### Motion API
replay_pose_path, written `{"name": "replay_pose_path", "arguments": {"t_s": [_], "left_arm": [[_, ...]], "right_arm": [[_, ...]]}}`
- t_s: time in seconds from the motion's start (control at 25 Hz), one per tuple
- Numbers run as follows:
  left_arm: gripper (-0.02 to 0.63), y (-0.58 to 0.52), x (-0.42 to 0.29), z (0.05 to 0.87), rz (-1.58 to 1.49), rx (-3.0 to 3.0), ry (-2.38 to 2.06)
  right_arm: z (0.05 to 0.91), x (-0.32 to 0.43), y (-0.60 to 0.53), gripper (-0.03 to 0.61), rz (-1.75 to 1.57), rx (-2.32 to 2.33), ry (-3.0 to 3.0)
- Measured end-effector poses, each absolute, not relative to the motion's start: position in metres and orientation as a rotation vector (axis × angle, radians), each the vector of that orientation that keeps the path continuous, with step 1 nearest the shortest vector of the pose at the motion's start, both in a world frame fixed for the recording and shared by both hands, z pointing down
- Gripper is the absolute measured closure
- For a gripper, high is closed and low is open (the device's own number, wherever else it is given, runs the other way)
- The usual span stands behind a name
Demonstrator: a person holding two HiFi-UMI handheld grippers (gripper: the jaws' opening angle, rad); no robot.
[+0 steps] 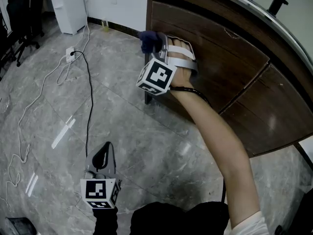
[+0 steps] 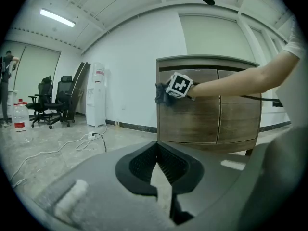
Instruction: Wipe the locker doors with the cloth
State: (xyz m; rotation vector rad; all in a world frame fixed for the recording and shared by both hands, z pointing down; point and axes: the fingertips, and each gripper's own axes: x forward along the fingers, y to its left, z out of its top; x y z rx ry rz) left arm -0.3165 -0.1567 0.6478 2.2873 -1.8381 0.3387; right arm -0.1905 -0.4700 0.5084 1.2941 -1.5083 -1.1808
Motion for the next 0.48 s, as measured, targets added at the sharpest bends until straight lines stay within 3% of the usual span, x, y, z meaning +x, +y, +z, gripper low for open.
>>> {"name": "replay_pose_path", "arguments": {"t_s": [0.24, 0.48], "left_arm": [[0.611, -0.158, -0.309, 0.630, 0.325, 2.315, -1.849], [0.611, -0.160, -0.295, 0.619, 0.324, 2.341, -1.843]], "right_arm": [[0.401, -0.189, -0.470, 0.528, -1.256, 1.420, -1.506], [0.391, -0.195, -0.449, 0.528, -1.304, 1.404, -1.575]]}}
